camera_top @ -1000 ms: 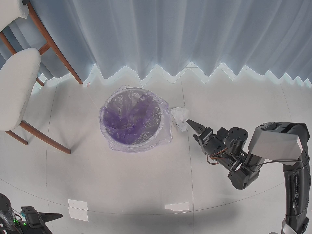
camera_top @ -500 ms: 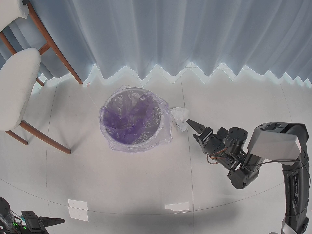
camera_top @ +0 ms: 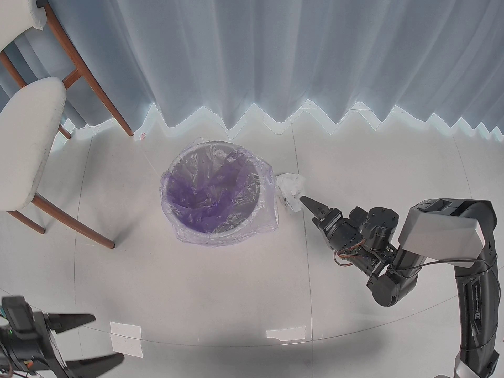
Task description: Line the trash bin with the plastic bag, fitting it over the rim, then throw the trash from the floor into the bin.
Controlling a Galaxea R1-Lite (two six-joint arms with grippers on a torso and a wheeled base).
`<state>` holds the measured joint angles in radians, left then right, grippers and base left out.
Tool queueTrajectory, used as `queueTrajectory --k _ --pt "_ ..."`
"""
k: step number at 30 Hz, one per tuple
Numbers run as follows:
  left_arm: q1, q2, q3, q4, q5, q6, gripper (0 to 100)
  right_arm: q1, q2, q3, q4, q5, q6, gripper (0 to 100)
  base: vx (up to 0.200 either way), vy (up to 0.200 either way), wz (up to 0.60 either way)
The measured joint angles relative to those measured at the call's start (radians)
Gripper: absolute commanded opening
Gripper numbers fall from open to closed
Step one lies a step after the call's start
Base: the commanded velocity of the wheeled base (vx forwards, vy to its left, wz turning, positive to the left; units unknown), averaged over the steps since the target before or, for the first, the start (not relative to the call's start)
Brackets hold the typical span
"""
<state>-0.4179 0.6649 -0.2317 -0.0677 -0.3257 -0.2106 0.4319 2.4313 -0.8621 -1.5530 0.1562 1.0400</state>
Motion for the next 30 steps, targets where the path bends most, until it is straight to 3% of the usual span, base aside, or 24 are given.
queueTrajectory --k 6,13,18,21,30 --pt "-0.015 0.147 -0.230 -0.020 -0.008 -0.054 100 0.014 0.008 0.010 0.000 -0.006 -0.167 100 0.000 0.000 0.00" --pt "-0.025 0.353 -0.413 -0.123 -0.009 -0.079 100 0.024 0.040 0.009 0.000 -0.044 -0.545 100 0.000 0.000 0.00" --pt "0.022 0.444 -0.463 -0.213 -0.016 -0.088 100 0.031 0.072 0.001 0.000 -0.066 -0.771 100 0.000 0.000 0.00" --pt "0.071 0.469 -0.477 -0.244 -0.034 -0.090 100 0.054 0.100 -0.013 0.000 -0.061 -0.816 100 0.000 0.000 0.00" --pt "0.122 0.480 -0.488 -0.259 -0.057 -0.060 100 0.119 0.223 -0.168 0.000 -0.002 -0.818 100 0.000 0.000 0.00"
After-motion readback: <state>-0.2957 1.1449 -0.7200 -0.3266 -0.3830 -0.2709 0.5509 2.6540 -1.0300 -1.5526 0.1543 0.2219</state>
